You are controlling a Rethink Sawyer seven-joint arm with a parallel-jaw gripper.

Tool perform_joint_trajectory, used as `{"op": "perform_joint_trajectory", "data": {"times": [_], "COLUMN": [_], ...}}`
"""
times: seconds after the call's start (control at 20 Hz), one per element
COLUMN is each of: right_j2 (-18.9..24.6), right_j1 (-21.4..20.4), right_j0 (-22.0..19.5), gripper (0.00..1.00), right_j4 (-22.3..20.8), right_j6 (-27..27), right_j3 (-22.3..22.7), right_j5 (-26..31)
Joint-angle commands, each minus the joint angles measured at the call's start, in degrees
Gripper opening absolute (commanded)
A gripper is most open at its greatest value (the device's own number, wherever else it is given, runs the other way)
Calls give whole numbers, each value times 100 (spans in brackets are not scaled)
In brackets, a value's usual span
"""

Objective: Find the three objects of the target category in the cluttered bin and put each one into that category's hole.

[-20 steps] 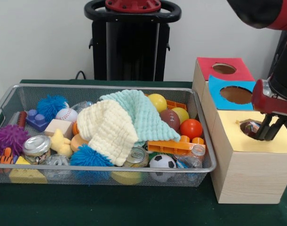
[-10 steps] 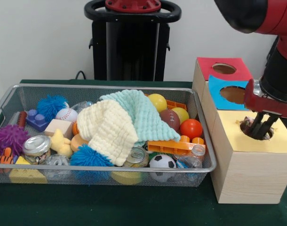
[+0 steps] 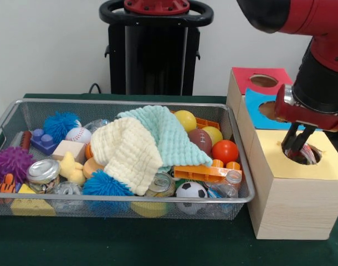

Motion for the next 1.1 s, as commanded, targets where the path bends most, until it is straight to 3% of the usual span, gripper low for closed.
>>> {"op": "perform_joint_trajectory", "data": {"times": [0.05,0.25,0.5,1.1], "right_j2": [466,614,676,757], "right_j1": [69,493,666,602], "right_j0": [-260,-240,-214,-219], "gripper": [0,0,0,0], "right_j4": [69,42,22,252], "right_j6": [260,249,224,315], "right_j3": [778,494,326,-138], "right_j5": [23,-228,-444,250]}}
